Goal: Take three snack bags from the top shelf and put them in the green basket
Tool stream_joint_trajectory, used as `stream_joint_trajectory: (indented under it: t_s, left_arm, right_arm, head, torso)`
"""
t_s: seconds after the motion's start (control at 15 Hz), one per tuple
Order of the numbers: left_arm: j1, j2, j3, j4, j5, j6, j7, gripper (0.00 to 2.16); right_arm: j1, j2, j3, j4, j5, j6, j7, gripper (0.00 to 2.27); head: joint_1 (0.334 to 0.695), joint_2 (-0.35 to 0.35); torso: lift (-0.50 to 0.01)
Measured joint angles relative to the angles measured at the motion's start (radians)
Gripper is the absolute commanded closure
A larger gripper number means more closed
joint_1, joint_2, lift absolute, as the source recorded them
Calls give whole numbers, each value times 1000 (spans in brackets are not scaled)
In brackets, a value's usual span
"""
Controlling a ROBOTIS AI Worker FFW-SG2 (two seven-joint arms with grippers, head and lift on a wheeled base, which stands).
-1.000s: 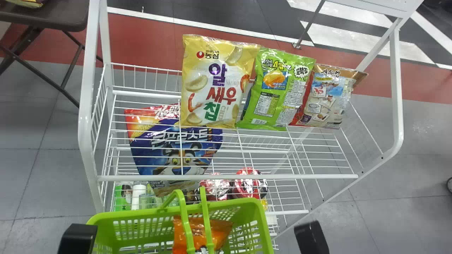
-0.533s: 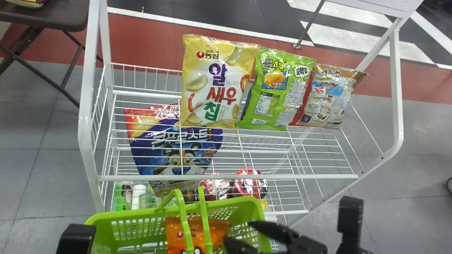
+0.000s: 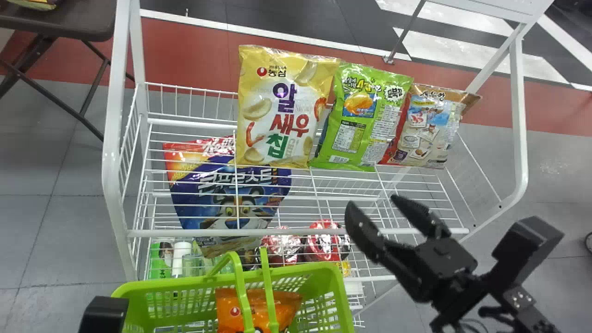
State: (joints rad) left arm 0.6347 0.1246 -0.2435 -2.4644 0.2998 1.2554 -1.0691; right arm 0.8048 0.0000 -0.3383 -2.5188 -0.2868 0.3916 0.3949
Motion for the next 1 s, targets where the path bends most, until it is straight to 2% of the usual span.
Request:
stream_joint_trajectory:
  t_s: [0.4,0.8,1.0]
  left_arm:
    - [-7,13,13,9,-5,48,-23,1099]
    - [-10,21,13,18,-3,60,-43,1099]
    - [-10,25,13,13,1,69,-48,1099]
  right_arm:
    - [-202,0,19,130,39,-40,-23,130]
    - [-362,0,84,256,128,-39,-173,130]
    - [-478,0,62,380,172,-39,-180,130]
  head:
    - [695,-350]
    - [695,-350]
    - [695,-350]
  torso:
    - [-41]
    - [-41]
    - [-41]
